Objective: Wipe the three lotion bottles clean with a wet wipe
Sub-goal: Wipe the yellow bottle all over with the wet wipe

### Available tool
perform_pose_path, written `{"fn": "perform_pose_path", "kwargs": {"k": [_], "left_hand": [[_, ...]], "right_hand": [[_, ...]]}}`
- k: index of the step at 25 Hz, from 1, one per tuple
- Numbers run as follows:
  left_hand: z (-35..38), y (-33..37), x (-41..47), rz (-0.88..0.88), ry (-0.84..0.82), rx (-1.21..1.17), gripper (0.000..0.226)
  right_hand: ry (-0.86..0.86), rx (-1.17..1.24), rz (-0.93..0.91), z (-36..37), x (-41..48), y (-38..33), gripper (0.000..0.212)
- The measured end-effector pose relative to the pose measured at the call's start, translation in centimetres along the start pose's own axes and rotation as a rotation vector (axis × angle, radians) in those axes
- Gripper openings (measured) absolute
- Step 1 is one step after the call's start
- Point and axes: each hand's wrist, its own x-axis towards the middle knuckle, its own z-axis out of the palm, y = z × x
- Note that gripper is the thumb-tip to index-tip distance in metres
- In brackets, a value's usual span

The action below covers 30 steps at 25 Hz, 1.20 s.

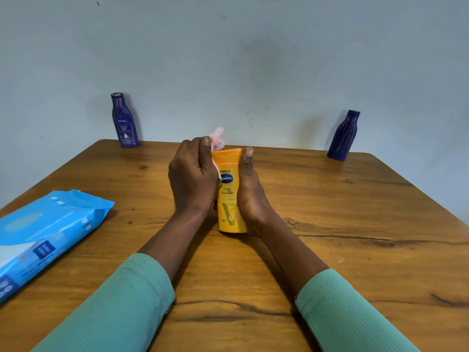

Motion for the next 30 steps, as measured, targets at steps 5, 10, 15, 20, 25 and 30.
{"fn": "perform_pose_path", "kwargs": {"k": [5,10,15,20,25,30], "left_hand": [[0.2,1.9,0.0,0.223,-0.123,-0.07,0.032],[0.2,1.9,-0.7,0.164,-0.048,0.142,0.04],[0.5,1.1,-1.2,-0.173,0.083,0.076,0.044],[0.9,1.0,-1.3,0.015,0.009,0.069,0.04],[0.8,0.3,-0.8,0.149,-0.178,-0.101,0.025],[0.7,1.2,-0.8,-0.252,-0.019,0.038,0.046]], "right_hand": [[-0.01,0.006,-0.038,0.0,-0.6,-0.4,0.062],[-0.033,-0.017,-0.052,0.7,-0.4,0.0,0.079],[0.024,-0.205,-0.049,0.6,0.3,0.7,0.091],[0.069,-0.131,-0.058,0.5,0.2,1.2,0.089],[0.088,-0.136,-0.006,0.6,0.1,1.3,0.102],[0.07,-0.219,-0.017,0.4,-0.2,1.0,0.095]]}}
